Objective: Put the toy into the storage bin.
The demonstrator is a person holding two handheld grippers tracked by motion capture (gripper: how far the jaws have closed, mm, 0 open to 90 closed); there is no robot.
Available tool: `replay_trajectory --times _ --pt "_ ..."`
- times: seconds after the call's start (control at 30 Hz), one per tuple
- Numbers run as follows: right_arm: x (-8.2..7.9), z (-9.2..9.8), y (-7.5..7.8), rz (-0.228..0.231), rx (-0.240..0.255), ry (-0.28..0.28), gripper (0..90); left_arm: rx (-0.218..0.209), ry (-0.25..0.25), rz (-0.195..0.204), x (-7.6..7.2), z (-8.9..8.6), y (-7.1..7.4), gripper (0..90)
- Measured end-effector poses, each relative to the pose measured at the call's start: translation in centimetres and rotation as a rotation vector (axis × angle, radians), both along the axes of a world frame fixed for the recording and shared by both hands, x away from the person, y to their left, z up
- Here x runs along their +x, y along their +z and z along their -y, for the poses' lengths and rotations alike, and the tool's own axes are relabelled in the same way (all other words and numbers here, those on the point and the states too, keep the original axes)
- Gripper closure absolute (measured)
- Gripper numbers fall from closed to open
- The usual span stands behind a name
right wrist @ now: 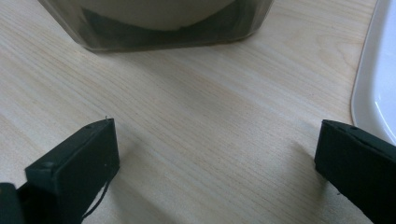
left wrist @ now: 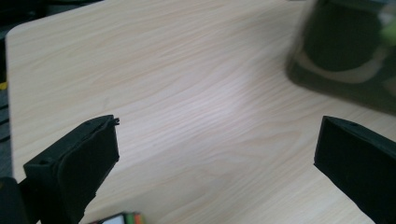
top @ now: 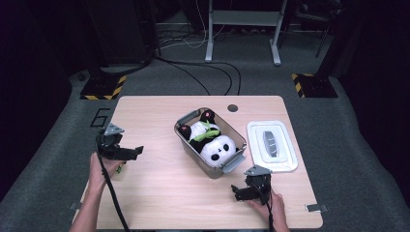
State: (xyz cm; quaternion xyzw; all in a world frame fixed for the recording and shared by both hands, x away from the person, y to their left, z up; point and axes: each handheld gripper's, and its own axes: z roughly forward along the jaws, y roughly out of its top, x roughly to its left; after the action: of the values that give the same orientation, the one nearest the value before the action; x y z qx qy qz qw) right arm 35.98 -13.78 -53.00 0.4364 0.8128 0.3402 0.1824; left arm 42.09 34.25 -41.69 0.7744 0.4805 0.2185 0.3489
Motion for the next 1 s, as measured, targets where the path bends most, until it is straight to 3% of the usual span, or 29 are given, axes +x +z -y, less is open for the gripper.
replay_trajectory --times 0.23,0.53,0.67,1.0 --pt "0.0 0.0 0.0 0.000 -0.002 -0.001 0.0 -0.037 0.100 -0.012 -0.2 -3.0 -2.4 0.0" --pt "0.0 0.0 0.0 0.000 0.000 0.000 0.0 -0.051 0.197 -0.040 -0.3 -5.5 -4.9 0.0" --pt "0.0 0.0 0.0 0.000 0.000 0.000 0.0 -0.051 0.217 -0.072 -0.4 -6.3 -5.9 0.0" --pt "0.0 0.0 0.0 0.000 0.000 0.000 0.0 -0.064 0.243 -0.102 -0.5 -6.8 -7.9 0.2"
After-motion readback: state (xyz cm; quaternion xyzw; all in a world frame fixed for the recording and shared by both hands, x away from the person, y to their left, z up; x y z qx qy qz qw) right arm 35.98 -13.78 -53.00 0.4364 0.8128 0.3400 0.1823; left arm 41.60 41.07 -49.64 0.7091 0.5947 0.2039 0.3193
